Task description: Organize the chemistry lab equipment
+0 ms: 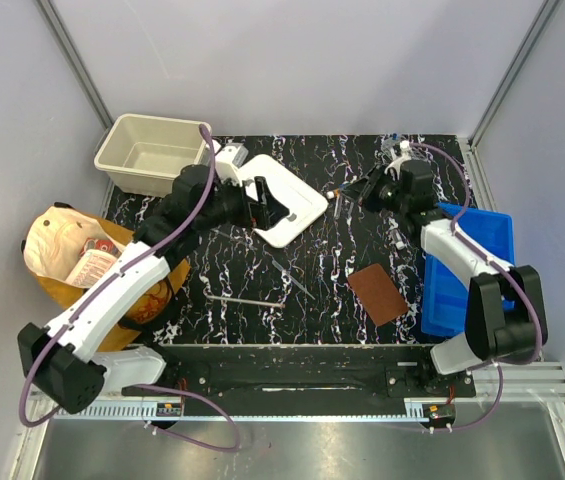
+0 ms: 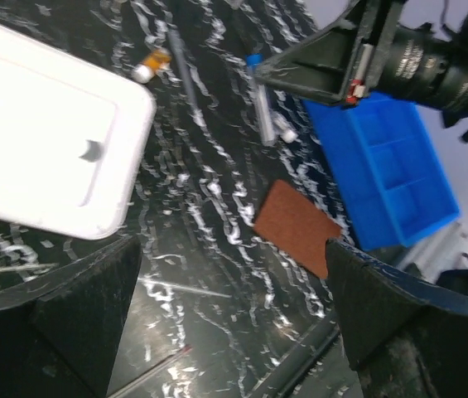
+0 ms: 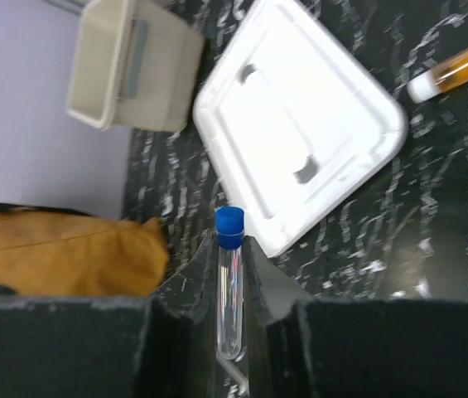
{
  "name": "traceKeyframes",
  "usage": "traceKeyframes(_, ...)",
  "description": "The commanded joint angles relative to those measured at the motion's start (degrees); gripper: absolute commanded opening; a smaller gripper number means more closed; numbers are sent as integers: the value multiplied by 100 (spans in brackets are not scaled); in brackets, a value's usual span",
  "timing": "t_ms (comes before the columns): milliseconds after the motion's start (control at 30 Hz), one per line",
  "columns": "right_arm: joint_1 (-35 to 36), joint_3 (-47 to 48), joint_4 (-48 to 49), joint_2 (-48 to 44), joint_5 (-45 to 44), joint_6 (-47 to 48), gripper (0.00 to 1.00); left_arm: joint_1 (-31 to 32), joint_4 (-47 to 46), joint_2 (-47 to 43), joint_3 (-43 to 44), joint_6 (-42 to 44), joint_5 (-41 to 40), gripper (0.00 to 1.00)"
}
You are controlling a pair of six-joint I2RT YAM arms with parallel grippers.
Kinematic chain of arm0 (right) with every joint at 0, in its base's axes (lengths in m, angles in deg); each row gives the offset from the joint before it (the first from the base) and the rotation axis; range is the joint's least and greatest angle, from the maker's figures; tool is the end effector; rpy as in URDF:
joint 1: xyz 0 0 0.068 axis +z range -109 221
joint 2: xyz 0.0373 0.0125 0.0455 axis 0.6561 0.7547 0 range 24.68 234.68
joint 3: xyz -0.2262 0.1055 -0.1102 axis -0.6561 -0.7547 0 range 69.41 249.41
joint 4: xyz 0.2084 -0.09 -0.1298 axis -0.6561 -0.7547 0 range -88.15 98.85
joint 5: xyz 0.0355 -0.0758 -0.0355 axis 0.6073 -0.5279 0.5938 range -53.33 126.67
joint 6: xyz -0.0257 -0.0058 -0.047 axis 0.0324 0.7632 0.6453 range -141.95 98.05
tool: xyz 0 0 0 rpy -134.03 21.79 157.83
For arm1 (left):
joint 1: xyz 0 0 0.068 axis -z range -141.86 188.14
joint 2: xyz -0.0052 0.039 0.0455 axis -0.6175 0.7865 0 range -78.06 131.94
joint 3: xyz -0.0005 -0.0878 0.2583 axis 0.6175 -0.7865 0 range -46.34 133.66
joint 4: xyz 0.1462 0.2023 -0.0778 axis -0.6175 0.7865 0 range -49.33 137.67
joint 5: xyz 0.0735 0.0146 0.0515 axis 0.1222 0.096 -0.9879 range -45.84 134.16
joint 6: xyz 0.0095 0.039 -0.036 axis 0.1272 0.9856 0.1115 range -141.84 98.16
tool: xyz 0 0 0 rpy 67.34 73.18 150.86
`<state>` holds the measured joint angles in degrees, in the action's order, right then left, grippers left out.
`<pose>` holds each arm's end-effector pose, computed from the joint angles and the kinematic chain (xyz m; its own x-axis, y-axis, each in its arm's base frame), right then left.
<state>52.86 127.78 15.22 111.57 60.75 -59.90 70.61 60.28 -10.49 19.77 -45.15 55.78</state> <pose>0.3379 0.0858 0.2728 -0.6337 0.4407 -0.6357 -0.2127 0.6909 0.6910 0.2217 -0.1496 0.3721 -0.5495 -0.1097 -0.8283 0.5086 0.7426 -0.4358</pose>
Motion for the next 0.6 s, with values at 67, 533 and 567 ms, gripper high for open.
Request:
traceKeyframes(67,404,-878,1989,-734,432,-1933,14,-118,-1337,441,-413,-648,2036,92)
traceKeyframes(533,1275,-1934,2545,-1965,-350,-2902,14,-179,-1706,1003,-520,-841,2898,65)
traceKeyframes(567,1284,-1995,2492,-2061,-368,-2884,14,-171,-1768,1021,-537,-894,2968,64)
